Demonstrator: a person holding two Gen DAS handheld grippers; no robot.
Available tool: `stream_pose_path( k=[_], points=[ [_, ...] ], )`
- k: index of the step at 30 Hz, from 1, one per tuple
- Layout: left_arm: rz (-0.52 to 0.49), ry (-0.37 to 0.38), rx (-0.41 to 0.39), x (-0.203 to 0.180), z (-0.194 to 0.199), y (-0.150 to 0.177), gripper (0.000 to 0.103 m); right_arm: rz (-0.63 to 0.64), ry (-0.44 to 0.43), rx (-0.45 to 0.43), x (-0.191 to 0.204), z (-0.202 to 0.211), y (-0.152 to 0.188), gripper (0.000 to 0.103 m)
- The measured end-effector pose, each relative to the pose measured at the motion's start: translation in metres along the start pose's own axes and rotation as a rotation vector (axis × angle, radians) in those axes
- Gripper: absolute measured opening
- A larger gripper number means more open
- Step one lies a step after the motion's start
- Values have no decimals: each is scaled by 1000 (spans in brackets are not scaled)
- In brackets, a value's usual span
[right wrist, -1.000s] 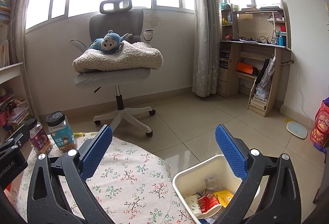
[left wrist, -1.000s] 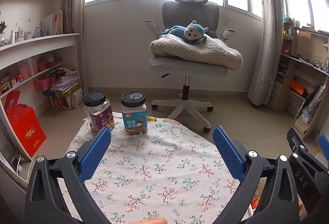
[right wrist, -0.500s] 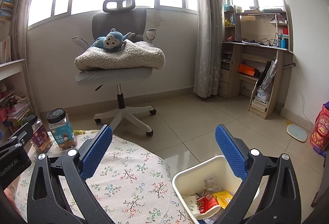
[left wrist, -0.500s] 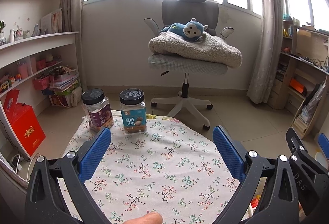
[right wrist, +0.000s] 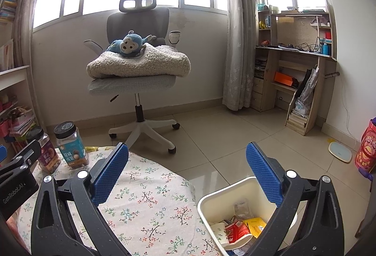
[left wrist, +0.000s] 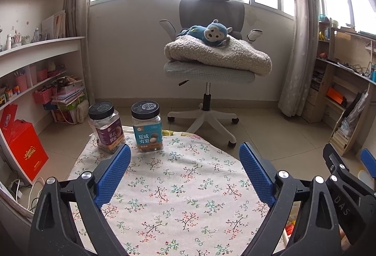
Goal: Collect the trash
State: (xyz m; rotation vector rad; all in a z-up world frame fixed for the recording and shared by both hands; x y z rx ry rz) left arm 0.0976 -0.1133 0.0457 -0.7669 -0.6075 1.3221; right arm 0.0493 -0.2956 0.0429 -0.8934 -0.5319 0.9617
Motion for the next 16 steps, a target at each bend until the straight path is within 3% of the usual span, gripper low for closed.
stream_pose_path(
  k=[8,10,16],
  points=[
    [-2,12,-5,-2,3,1,88,-3,0,2,-1,0,-1,96],
    [0,7,-11,-3,5,1,95,-4,1,-1,-1,0,-1,96],
    [11,0,-20,-3,9,-1,96,-9,8,-8,-3,0,0,96]
  ],
)
Point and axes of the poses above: each gripper's, at about its wrist camera, not at the fingertips, and z roughly against the way its jaws point, x to its left, y to its underside, the point moved 4 cm from there along -z, roughly the way its jaws point, and after that the axes turned 13 degrees about x, right-handed, at the moved point
